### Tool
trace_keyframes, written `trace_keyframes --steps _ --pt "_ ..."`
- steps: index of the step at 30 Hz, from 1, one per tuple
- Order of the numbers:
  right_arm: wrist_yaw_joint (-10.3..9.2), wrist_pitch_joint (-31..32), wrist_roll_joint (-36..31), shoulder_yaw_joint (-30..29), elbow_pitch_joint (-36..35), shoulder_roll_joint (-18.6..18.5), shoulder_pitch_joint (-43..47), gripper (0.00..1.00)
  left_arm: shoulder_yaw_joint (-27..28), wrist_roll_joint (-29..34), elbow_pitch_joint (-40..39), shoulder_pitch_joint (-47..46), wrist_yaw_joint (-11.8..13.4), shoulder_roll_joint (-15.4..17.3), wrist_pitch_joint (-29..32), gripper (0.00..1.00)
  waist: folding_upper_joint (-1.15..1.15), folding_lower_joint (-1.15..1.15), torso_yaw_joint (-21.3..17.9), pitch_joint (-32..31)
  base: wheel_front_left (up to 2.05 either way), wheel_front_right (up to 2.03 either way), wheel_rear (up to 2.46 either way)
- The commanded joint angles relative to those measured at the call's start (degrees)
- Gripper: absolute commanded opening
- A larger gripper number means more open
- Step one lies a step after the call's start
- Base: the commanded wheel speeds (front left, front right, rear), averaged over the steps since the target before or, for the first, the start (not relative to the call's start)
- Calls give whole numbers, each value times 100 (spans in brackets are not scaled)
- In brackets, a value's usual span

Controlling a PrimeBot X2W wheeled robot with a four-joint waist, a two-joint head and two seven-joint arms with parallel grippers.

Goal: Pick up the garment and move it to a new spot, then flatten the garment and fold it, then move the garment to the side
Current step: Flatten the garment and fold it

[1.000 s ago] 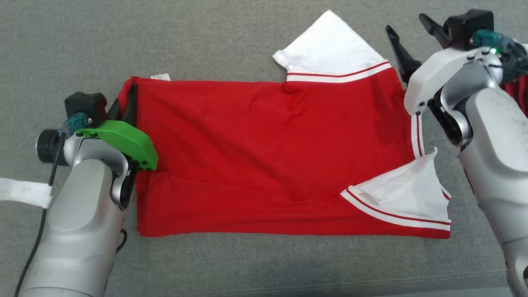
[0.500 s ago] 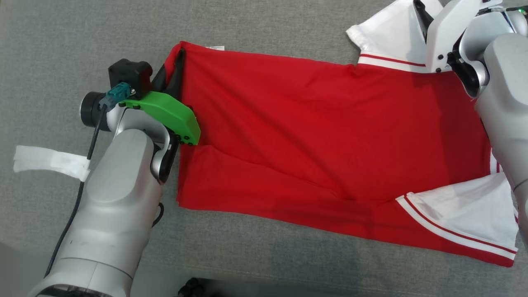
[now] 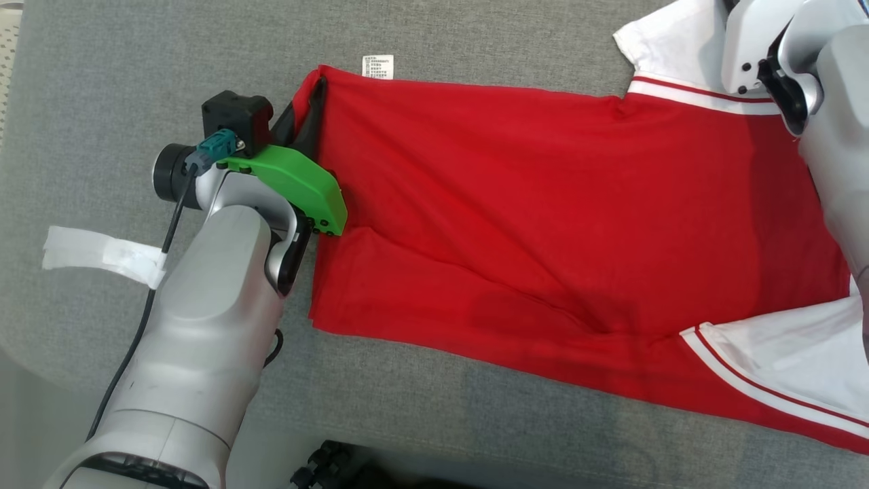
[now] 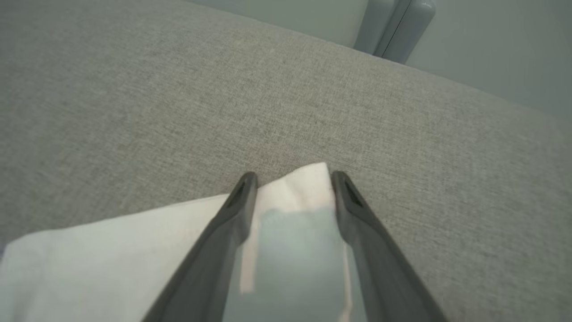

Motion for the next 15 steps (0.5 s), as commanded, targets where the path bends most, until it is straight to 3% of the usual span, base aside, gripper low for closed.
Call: trace_keyframes --steps 1,2,15 --pt "-13 33 -76 44 242 -7 141 11 -3 -22 60 -106 0 32 -51 0 0 0 -62 -24 0 0 0" --pt "-13 -5 -103 53 271 5 123 0 -3 -22 99 -113 0 40 -60 0 0 0 -87 -37 0 0 0" --pt "-12 -908 111 109 154 344 -39 0 54 -66 353 37 -34 316 -97 0 0 0 -579 -472 0 0 0"
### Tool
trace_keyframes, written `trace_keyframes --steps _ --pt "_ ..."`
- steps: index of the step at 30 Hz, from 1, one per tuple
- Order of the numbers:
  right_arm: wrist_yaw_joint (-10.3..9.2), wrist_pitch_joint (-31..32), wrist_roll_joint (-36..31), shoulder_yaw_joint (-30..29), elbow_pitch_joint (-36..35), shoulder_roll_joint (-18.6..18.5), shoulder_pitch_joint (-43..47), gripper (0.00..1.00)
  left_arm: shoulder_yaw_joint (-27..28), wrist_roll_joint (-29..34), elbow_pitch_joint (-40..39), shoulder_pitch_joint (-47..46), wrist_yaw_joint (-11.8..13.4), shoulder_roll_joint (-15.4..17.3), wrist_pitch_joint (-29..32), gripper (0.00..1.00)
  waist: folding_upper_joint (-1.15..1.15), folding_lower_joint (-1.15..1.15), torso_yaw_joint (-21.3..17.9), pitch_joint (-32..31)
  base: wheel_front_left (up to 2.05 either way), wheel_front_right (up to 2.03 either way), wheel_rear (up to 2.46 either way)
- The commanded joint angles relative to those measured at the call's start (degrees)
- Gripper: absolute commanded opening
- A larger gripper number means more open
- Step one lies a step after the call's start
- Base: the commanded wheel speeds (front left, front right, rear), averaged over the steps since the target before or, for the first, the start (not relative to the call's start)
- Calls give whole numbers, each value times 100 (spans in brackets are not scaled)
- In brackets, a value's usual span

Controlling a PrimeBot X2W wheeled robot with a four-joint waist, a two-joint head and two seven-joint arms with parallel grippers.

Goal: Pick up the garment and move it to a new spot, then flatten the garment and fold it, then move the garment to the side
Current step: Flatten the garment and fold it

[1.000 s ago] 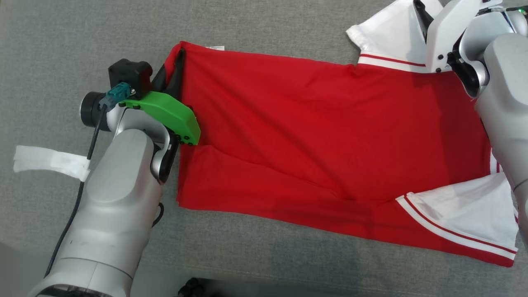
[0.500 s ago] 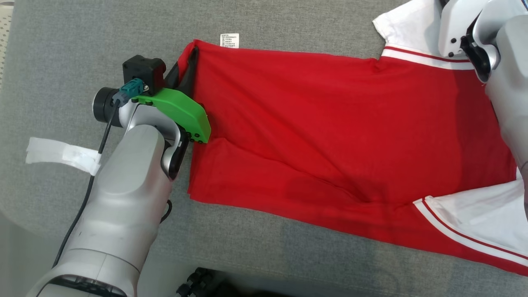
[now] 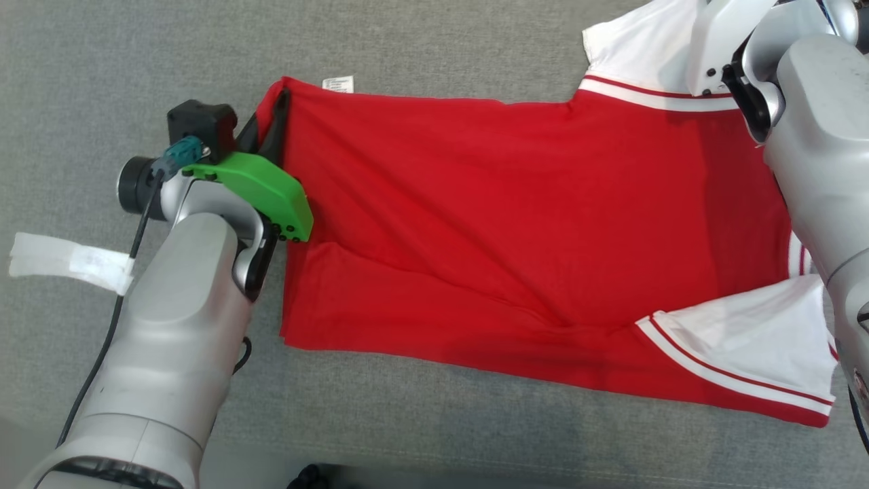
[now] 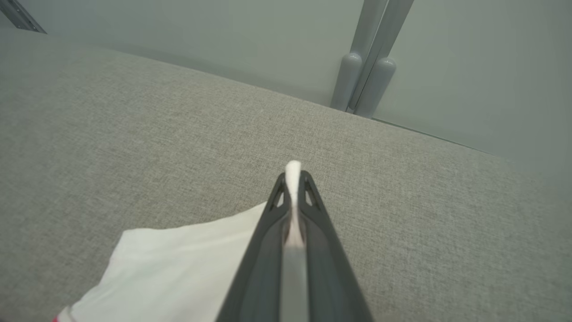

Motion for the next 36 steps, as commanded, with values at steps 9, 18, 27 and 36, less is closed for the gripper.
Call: trace_keyframes --steps 9,18,27,36 --pt "-11 -626 854 450 -681 -48 671 0 77 -119 98 513 -42 401 -41 0 0 0 -686 -722 0 0 0" --pt "-11 -970 1601 938 -1501 -364 1447 0 21 -130 -289 831 -93 662 -43 0 0 0 -1027 -1133 0 0 0" --pt "-10 -1237 2018 961 -2667 -705 2836 0 439 117 -1953 2069 -49 1000 -39 0 0 0 -1181 -1401 0 0 0" --pt "-10 -1261 1687 38 -3889 -612 4625 0 1115 147 -2963 3483 66 804 -40 0 0 0 -1252 -1466 0 0 0"
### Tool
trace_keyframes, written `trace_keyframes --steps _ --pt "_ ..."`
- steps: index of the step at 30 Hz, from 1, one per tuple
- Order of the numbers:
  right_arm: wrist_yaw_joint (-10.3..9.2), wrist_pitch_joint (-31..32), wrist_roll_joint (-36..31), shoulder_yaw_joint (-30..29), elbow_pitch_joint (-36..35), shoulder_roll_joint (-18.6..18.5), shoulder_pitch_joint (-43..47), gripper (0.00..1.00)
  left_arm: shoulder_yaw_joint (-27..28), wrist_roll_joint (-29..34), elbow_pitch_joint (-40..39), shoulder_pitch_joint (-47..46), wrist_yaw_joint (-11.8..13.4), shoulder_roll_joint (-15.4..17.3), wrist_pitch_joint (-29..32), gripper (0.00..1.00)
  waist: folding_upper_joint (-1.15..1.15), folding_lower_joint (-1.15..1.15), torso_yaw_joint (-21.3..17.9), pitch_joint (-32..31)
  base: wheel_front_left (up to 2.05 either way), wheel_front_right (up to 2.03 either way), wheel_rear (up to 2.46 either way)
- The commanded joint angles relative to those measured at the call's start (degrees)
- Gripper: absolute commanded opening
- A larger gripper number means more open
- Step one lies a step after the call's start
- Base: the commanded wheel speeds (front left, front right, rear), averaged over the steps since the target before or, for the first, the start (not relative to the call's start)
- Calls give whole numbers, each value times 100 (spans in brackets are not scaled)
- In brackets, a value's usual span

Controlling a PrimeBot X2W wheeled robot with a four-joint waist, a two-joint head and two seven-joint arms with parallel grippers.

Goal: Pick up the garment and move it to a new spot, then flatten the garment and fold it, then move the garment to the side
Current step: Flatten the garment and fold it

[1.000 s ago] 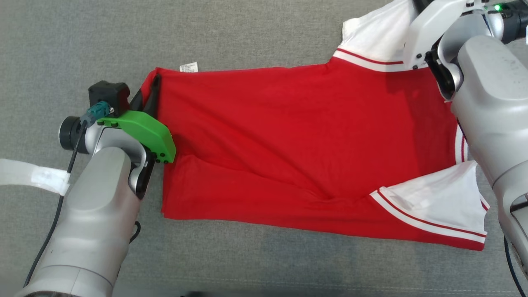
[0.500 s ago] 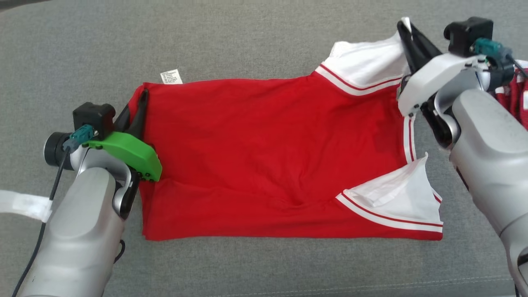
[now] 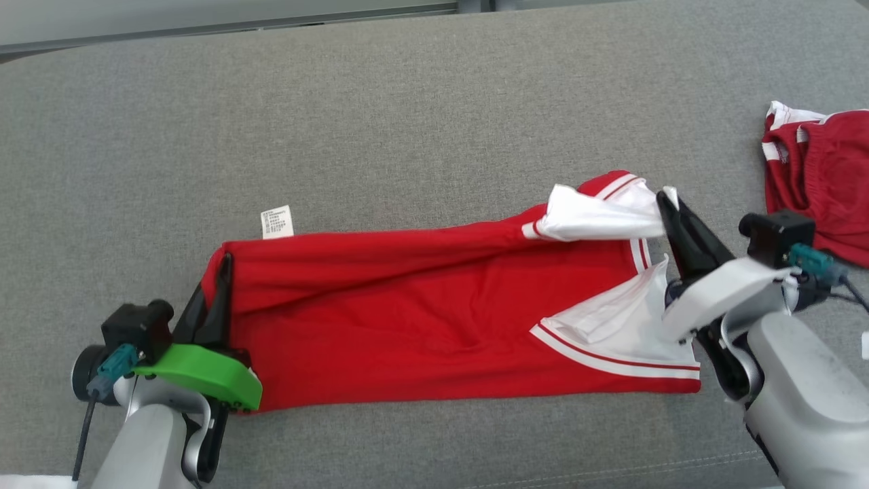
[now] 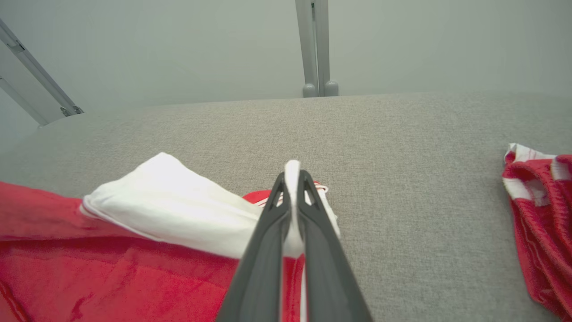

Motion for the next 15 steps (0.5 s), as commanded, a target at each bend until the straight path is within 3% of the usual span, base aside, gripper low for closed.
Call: trace_keyframes --steps 1,12,14,15 --pt "-9 -23 -100 -131 -140 48 277 0 118 29 -76 196 37 -33 -15 0 0 0 -16 -9 0 0 0" --pt "-9 -22 -531 -623 -469 357 1204 0 593 122 -142 899 -46 -383 -15 3 0 0 -88 -61 0 0 0" --pt "-9 -22 -612 -649 -462 410 1249 0 639 134 -71 938 -58 -440 -15 31 0 0 -89 -76 0 0 0" --pt "-9 -22 -659 -646 -448 432 1291 7 668 122 -45 963 -75 -472 -15 48 0 0 -90 -85 0 0 0"
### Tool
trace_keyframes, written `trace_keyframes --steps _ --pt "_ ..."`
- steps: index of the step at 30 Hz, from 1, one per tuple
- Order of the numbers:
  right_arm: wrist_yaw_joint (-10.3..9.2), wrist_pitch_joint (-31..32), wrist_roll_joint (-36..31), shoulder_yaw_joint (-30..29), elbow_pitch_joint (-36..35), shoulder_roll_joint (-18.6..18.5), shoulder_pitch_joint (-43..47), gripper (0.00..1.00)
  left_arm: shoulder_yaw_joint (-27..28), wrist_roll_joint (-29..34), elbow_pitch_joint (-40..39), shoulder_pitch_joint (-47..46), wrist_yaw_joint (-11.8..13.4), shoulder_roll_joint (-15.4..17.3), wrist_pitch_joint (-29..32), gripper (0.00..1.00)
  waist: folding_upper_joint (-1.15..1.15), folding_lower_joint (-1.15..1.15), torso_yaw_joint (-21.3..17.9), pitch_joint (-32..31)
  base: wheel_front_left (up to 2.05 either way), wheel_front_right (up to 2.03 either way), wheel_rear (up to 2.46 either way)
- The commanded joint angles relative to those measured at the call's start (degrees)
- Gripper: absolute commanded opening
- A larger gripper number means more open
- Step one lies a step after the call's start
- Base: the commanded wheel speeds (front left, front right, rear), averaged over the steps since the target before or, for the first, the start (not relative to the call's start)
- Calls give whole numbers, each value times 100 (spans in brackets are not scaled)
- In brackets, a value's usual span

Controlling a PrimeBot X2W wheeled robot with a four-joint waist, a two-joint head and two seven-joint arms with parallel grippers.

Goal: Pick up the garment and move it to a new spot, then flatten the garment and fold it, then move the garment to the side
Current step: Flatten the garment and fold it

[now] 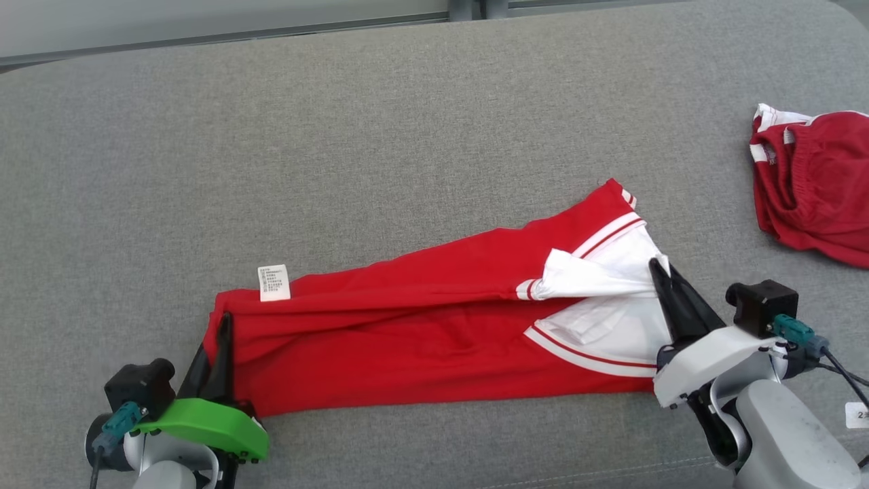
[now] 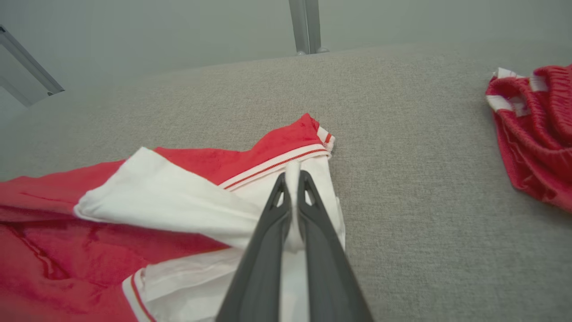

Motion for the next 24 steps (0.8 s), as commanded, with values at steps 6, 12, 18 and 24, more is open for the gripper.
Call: trace_keyframes --steps 6,12,18,24 --pt "-9 -18 -204 -130 -90 93 339 100 204 -103 -149 357 -71 -119 -14 100 0 0 -14 -70 0 0 0" --pt "-9 -18 -400 -425 -180 160 704 100 537 -161 -625 822 -85 -240 -13 100 0 0 -17 -203 0 0 0" --pt "-9 -17 -517 -623 -266 207 1049 100 828 -51 -1080 1109 -92 -403 -14 100 0 0 -10 -419 0 0 0" --pt "-9 154 -554 -691 -381 234 1245 100 962 91 -1312 1171 -93 -524 -14 100 0 0 -54 -703 0 0 0"
